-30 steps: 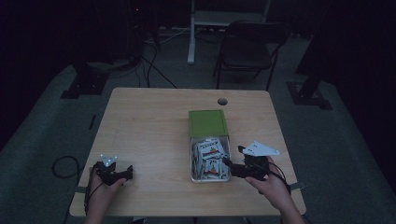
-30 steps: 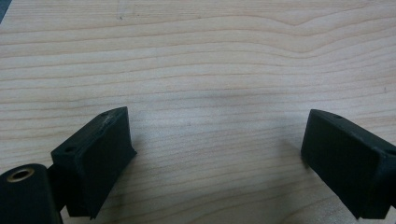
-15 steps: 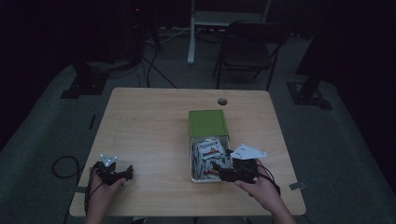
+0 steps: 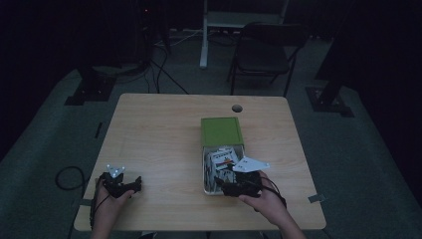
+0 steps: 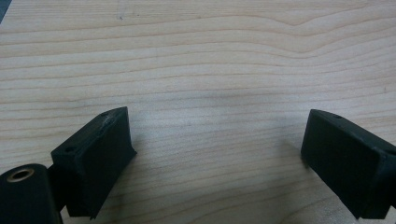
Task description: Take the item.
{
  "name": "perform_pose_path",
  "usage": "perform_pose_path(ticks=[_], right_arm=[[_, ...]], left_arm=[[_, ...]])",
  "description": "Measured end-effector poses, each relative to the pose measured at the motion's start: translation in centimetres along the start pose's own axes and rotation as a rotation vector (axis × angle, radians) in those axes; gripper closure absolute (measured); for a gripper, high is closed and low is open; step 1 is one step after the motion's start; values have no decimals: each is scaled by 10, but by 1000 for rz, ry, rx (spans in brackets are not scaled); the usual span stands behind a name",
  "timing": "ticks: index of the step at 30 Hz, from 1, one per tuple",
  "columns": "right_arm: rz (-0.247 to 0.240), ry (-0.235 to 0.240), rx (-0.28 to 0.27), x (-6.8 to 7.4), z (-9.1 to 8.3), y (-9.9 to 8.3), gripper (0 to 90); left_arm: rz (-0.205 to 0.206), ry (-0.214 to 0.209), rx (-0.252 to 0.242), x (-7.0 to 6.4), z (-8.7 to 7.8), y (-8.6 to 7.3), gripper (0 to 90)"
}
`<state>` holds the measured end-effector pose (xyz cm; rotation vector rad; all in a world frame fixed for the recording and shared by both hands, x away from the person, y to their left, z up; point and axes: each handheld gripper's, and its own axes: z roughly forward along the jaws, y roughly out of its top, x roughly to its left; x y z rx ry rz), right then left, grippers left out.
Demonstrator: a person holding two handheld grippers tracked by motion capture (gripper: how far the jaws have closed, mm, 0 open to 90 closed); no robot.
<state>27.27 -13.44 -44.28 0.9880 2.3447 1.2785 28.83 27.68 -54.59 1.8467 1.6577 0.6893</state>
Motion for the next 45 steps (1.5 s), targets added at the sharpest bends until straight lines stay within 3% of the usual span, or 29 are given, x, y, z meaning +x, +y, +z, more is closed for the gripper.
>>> perform_pose_path(ticks=[10, 15, 19, 22, 24, 30, 38, 45], right_arm=[[-10, -12, 42, 5, 20, -5, 436], [-30, -1, 88, 7, 30, -9, 558], [-29, 11, 92, 5, 34, -12, 616], [-49, -1, 88, 4, 33, -13, 726], [-54, -7, 90, 4, 33, -12, 745], [-17, -2, 96, 4, 30, -11, 879], [26, 2, 64, 4, 18, -6, 900], [15, -3, 15, 1, 6, 1, 900]], left_arm=[[0, 0, 2, 0, 0, 0, 90], [0, 0, 1, 0, 0, 0, 90], [0, 0, 0, 0, 0, 0, 90], [0, 0, 0, 0, 0, 0, 90], [0, 0, 1, 0, 0, 0, 90], [0, 0, 1, 0, 0, 0, 90], [0, 0, 1, 0, 0, 0, 90], [0, 0, 1, 0, 0, 0, 90]])
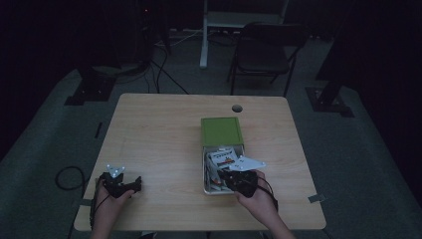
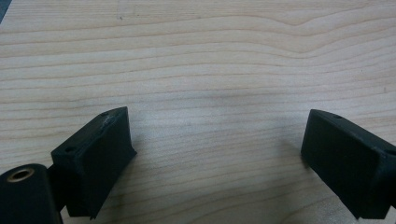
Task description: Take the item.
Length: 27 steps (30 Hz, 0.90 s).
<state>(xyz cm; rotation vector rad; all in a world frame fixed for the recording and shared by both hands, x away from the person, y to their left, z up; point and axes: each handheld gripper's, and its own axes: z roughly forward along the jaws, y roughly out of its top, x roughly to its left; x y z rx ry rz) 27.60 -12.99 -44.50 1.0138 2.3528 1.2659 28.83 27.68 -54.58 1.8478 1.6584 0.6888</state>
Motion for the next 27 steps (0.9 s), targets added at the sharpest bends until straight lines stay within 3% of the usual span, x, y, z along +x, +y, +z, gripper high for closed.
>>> perform_pose_path(ticks=[27], right_arm=[[34, -1, -164, -14, -32, 20, 900]], left_arm=[[0, 0, 0, 0, 0, 0, 90]])
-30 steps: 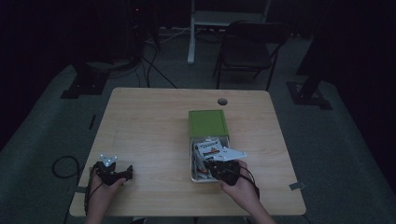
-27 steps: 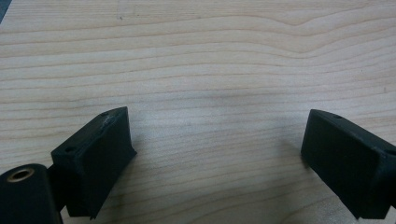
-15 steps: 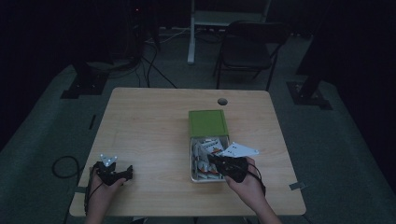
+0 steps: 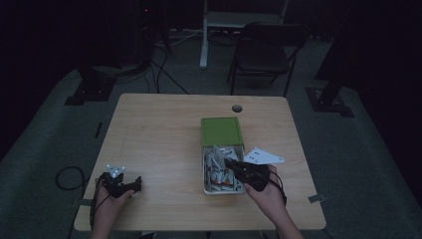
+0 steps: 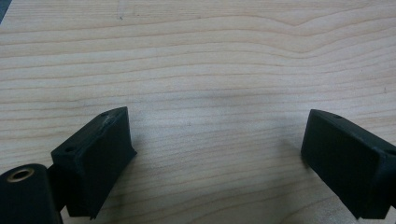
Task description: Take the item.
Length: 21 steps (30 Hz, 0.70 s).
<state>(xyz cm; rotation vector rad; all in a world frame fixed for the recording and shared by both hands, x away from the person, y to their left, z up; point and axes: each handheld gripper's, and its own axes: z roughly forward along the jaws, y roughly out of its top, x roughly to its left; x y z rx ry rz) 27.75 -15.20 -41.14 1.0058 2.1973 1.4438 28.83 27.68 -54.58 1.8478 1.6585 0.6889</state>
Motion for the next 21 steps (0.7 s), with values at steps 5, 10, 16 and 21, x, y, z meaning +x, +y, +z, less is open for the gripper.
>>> perform_pose_path(ticks=[5, 10, 16, 21], right_arm=[[9, -14, -24, -5, -5, 4, 900], [21, -42, -51, -14, -13, 7, 900], [32, -106, -63, -27, -22, 6, 900], [59, -146, -79, -40, -31, 3, 900]], left_arm=[[0, -1, 1, 0, 0, 0, 90], [0, 0, 2, 0, 0, 0, 90], [0, 0, -1, 0, 0, 0, 90], [0, 0, 0, 0, 0, 0, 90]])
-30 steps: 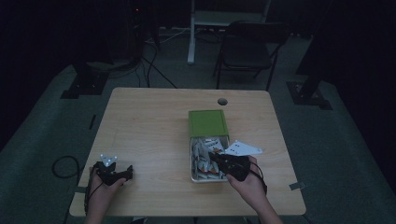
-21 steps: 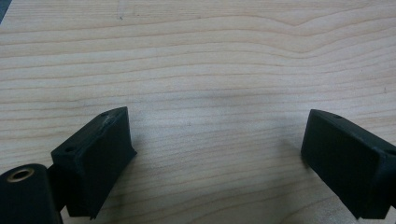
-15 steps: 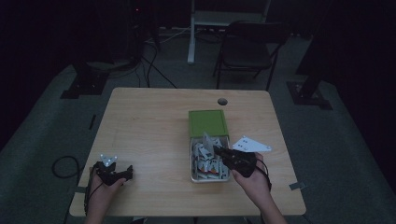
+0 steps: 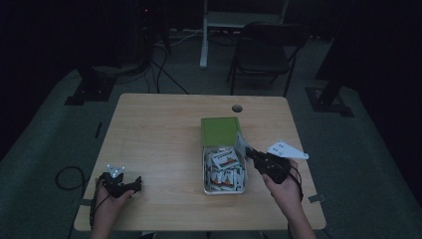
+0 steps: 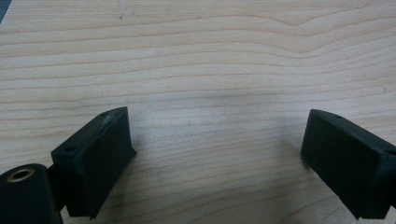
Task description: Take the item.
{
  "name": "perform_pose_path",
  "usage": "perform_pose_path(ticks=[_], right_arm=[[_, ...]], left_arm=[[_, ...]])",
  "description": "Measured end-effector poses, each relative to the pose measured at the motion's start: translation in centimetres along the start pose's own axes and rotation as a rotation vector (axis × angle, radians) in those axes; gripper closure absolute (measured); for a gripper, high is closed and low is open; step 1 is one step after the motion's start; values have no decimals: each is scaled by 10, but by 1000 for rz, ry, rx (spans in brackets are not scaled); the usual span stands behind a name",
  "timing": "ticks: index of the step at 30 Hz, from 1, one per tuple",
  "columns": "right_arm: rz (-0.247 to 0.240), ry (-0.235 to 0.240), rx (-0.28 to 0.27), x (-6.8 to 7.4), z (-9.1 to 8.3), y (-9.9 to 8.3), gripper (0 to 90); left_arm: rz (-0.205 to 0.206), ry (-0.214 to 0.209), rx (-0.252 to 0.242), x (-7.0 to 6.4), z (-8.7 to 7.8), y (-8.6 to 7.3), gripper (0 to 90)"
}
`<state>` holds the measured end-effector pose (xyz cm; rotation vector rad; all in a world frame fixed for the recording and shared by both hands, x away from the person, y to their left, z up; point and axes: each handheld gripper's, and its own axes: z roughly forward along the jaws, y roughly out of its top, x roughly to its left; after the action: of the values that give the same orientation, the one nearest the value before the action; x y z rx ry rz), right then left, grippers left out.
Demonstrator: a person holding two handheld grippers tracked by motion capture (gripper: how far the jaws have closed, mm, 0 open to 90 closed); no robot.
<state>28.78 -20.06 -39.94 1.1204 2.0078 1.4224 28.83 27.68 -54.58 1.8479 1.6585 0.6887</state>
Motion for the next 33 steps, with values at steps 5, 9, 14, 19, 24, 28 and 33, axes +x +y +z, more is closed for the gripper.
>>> perform_pose_path(ticks=[5, 9, 14, 19, 24, 28, 33], right_arm=[[1, -56, 0, -13, -7, -4, 900], [20, -86, -2, -24, -12, -10, 900], [45, -115, -6, -37, -18, -15, 900], [67, -149, -7, -50, -24, -20, 900], [82, -182, -5, -63, -30, -27, 900], [109, -203, 2, -75, -33, -33, 900], [133, -236, 13, -89, -34, -43, 900]], left_arm=[[0, 0, -2, 0, 0, 0, 90], [0, 0, 0, 0, 0, 0, 90], [0, 0, -2, 0, 0, 0, 90], [0, 0, 0, 0, 0, 0, 90], [0, 0, -1, 0, 0, 0, 90], [0, 0, 0, 0, 0, 0, 90], [0, 0, -1, 0, 0, 0, 90]])
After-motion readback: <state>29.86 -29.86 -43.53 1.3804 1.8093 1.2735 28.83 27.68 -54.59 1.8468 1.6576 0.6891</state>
